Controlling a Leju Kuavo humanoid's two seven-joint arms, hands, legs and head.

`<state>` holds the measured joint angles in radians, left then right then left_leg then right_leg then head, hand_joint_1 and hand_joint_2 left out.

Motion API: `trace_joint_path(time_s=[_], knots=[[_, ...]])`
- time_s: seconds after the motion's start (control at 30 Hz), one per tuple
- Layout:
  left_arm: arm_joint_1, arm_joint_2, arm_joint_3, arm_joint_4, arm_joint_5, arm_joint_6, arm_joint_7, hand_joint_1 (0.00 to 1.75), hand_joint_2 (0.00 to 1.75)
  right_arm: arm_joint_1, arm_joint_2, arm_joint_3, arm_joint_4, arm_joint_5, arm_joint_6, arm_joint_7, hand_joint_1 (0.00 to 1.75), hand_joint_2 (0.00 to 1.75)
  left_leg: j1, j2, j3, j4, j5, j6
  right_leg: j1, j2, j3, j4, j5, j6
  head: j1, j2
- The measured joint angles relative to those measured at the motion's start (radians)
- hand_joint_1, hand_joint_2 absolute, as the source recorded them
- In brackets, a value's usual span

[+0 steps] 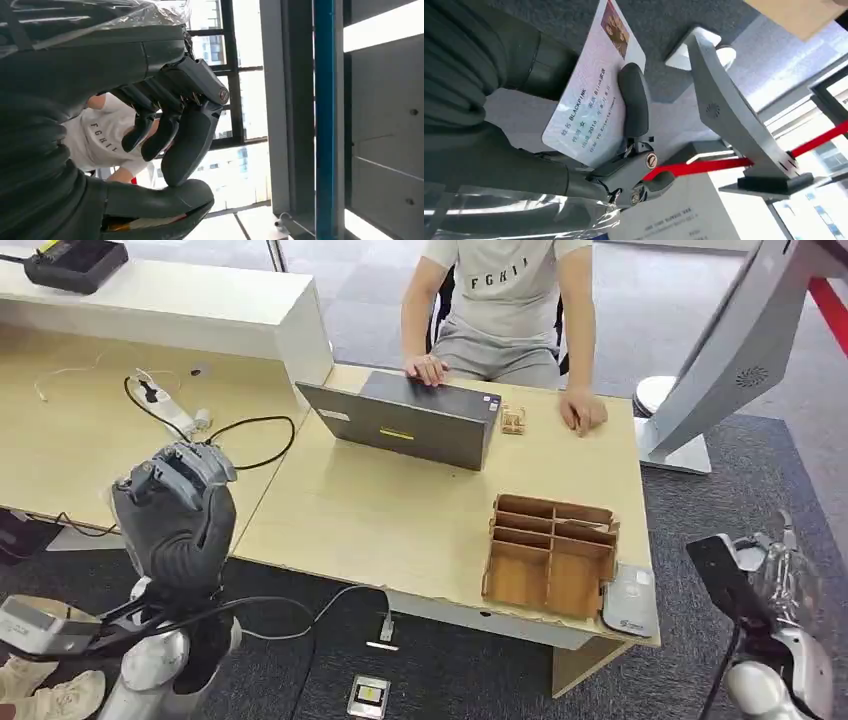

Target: Pass the card to the sensor for recognition and then transmit it.

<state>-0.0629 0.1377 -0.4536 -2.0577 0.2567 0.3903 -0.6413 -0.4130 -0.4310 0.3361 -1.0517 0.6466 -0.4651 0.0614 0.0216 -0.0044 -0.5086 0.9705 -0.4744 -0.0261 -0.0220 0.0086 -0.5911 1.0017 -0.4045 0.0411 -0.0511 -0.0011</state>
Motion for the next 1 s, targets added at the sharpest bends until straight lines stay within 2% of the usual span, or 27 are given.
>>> trace_joint_path(time_s=[0.33,0.6,0.67,0.73,0.8,1.0], knots=[[-0.033,0.0,-0.013,0.008,0.027,-0.034,-0.008,1.48,1.75,-0.128,-0.017,0.027,-0.071,0.114,0.144,0.021,1.75,1.75,0.0,0.0,0.0,0.0,0.001,0.0,0.0,0.0,0.0,0.0,0.0,0.0,0.0,0.0],[-0.035,0.0,-0.015,0.01,0.029,-0.035,-0.009,1.5,1.75,-0.139,-0.017,0.031,-0.07,0.117,0.152,0.021,1.75,1.75,0.0,0.0,0.0,0.0,0.001,0.0,0.0,0.0,0.0,0.001,0.001,0.0,-0.001,0.0],[-0.043,0.0,-0.02,0.013,0.037,-0.041,-0.011,1.5,1.75,-0.18,-0.013,0.049,-0.068,0.128,0.179,0.024,1.75,1.75,0.0,0.0,0.0,0.0,0.001,0.0,0.0,0.0,0.0,0.001,0.001,0.0,0.0,0.0],[-0.07,-0.006,-0.032,0.026,0.051,-0.055,-0.021,1.48,1.75,-0.286,0.006,0.101,-0.039,0.143,0.213,0.03,1.75,1.75,0.0,0.0,-0.001,0.0,0.001,0.0,0.0,0.0,0.0,0.001,0.001,0.0,0.0,0.0],[-0.089,-0.017,-0.045,0.039,0.051,-0.05,-0.039,1.5,1.75,-0.391,0.055,0.161,0.049,0.165,0.217,0.023,1.75,1.75,0.0,0.0,-0.001,0.0,0.001,0.0,0.0,0.0,0.0,0.001,0.001,0.0,0.0,0.0],[-0.09,-0.018,-0.049,0.044,0.05,-0.034,-0.055,1.48,1.75,-0.495,0.12,0.218,0.173,0.195,0.22,0.023,1.75,1.75,0.0,0.0,-0.001,0.0,0.001,0.0,0.0,0.0,0.0,0.001,0.001,0.0,-0.001,0.0]])
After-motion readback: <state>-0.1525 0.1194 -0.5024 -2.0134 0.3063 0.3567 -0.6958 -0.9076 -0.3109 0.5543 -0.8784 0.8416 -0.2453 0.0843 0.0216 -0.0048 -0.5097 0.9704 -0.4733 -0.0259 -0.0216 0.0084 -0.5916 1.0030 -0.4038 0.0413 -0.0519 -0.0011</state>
